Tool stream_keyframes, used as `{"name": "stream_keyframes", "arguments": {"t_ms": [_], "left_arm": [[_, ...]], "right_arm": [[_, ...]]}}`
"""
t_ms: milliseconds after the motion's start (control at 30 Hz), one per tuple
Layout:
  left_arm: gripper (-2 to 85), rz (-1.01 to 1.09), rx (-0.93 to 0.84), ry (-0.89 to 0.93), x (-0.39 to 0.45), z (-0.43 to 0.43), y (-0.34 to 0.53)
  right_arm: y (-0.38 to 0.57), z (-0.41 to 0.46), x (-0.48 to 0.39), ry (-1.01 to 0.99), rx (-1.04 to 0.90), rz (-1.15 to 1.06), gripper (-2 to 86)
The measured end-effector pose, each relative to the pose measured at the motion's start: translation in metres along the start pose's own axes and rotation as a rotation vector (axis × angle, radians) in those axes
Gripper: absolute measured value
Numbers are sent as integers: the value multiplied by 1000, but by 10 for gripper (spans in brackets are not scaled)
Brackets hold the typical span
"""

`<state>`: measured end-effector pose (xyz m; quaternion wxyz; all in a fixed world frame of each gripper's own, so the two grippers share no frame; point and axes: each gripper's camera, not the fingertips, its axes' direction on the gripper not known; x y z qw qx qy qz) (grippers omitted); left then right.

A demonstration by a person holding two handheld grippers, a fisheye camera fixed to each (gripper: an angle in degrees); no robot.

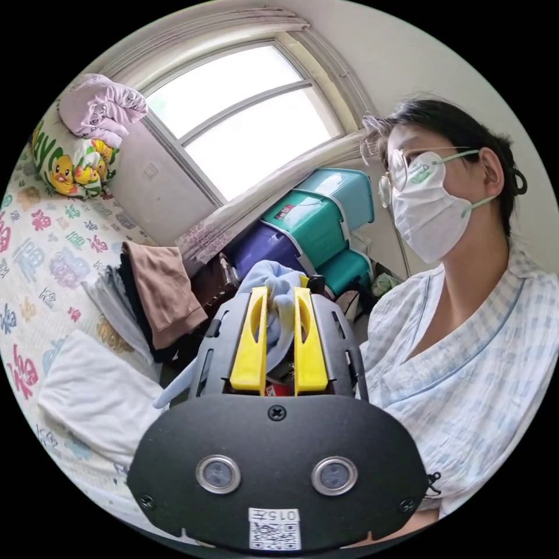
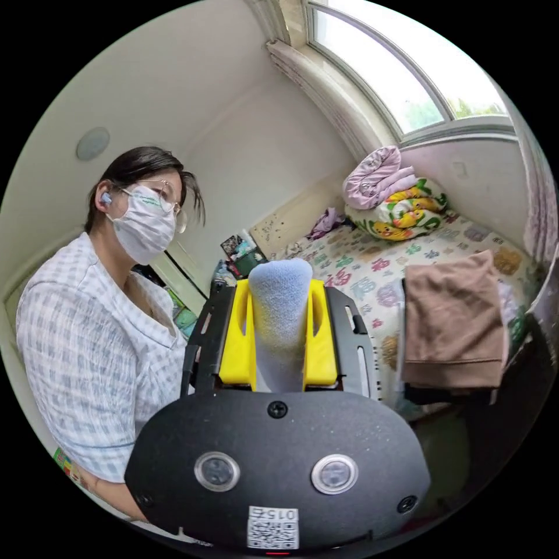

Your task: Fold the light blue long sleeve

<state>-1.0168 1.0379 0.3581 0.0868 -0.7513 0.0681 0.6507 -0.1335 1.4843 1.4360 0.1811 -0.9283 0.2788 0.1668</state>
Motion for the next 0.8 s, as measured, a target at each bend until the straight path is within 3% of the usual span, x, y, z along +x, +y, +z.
{"name": "stream_keyframes", "arguments": {"t_ms": [100, 233, 300, 333, 400, 600, 733, 800], "left_arm": [[73, -6, 1, -45, -41, 75, -47], [78, -94, -21, -317, -157, 171, -122], [82, -188, -77, -497, -221, 212, -143], [84, -332, -138, -574, -261, 234, -148], [88, -415, -114, -552, -289, 249, -148], [67, -253, -68, -570, -251, 224, -121], [63, -142, -237, -963, -199, 188, -68], [68, -166, -184, -1082, -176, 167, -40]], "right_arm": [[-65, 11, 34, 189, -59, -6, 135], [-164, 105, 162, 527, -168, 77, 131], [-186, 158, 231, 697, -207, 136, 102], [-188, 195, 277, 775, -303, 223, 89], [-175, 245, 323, 775, -453, 337, 79], [-138, 296, 263, 862, -388, 120, 28], [-70, 309, 135, 830, -323, -161, 1], [-23, 331, 87, 839, -331, -220, -2]]}}
